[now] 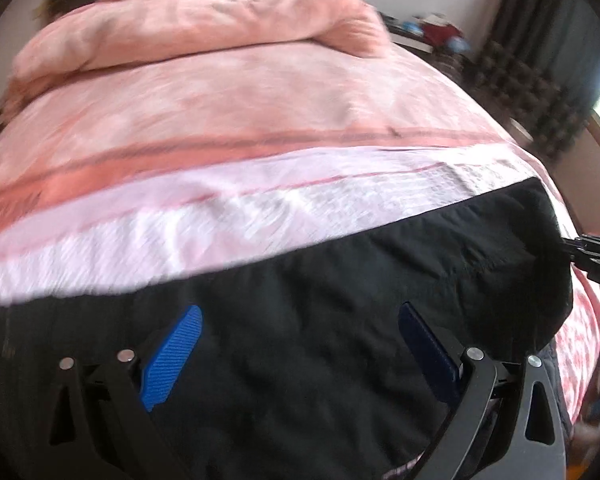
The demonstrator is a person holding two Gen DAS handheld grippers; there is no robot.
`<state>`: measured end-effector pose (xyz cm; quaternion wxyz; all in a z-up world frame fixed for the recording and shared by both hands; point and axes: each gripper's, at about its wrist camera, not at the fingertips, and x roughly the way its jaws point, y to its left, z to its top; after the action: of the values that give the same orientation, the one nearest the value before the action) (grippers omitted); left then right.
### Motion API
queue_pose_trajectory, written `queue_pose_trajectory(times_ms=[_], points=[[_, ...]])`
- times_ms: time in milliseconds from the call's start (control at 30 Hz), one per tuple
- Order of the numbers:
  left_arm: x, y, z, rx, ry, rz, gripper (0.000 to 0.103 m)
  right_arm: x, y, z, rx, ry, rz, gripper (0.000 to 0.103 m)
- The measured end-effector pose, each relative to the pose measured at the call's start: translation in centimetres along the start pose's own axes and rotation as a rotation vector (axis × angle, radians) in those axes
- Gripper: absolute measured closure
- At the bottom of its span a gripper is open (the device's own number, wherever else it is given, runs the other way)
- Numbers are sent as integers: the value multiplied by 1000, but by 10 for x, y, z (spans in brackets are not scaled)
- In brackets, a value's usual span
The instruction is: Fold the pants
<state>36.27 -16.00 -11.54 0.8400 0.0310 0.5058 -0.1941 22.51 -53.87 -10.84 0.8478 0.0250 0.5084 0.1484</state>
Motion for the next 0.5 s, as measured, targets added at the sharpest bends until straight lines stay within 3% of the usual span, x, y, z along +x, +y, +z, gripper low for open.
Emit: queue_pose_trajectory(times_ms=[200,300,400,500], points=[[29,-26,35,291,78,-171,4,-42,17,-13,-100,-120,69,93],[38,-39,43,414,136,-217,4,-56,24,-19,-160,-151,80,93],[50,-49,49,479,223,-279,4,-60,36,-16,-198,-176,84,93],[59,-48,55,478,287,-317,4,-68,40,-19,-213,-193,106,93]])
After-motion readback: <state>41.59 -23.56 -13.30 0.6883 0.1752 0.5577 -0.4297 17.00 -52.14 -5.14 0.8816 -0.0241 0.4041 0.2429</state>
